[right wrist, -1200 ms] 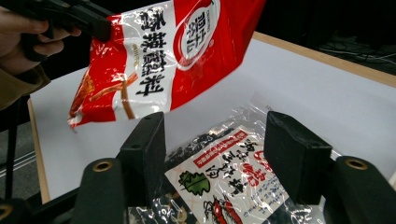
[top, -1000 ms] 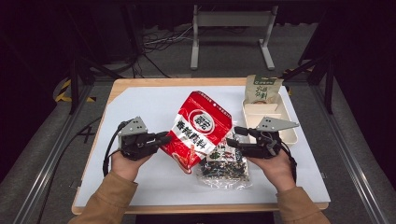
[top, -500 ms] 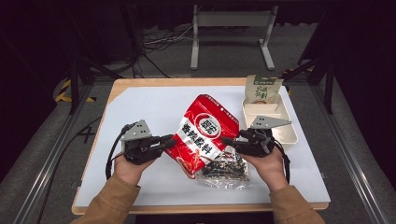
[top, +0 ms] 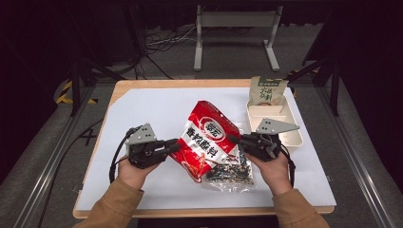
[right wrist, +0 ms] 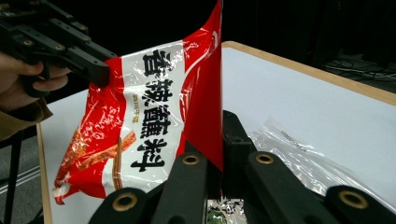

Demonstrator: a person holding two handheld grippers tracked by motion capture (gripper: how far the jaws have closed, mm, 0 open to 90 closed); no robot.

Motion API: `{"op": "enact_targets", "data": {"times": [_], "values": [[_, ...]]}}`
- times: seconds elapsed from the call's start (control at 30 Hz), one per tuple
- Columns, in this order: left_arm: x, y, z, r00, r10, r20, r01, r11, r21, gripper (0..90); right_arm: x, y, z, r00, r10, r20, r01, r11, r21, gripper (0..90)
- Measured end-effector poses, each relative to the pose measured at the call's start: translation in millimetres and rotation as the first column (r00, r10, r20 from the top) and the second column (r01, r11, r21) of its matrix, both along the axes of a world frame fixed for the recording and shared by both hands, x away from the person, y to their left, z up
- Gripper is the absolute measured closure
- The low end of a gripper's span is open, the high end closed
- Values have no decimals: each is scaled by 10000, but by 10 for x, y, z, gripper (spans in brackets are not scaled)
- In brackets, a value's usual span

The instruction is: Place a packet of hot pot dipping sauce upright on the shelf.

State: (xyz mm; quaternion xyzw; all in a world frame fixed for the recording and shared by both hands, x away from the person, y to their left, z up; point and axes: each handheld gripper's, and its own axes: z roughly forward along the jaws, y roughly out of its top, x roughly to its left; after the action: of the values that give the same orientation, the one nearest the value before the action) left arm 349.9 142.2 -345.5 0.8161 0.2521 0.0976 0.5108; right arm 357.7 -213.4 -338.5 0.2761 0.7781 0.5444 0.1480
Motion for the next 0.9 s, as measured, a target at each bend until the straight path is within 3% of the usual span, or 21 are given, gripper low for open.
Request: {"op": "enact_targets", "data": {"times": [0.33, 0.6, 0.9], "values": [[18, 15, -23, 10000, 75, 60, -75, 10000, -27, 790, -16, 23, 162, 9996, 47, 283, -57, 9993, 370, 886], [65, 81, -78, 9993, 366, -2, -366, 9992, -172, 789, -21, 154, 347, 9969, 267, 736, -272, 9996, 60, 890], [85, 115, -97, 9997, 251, 46, -249, 9990, -365, 783, -76, 217, 502, 9921, 539, 1133, -546, 9985, 29, 892]]}}
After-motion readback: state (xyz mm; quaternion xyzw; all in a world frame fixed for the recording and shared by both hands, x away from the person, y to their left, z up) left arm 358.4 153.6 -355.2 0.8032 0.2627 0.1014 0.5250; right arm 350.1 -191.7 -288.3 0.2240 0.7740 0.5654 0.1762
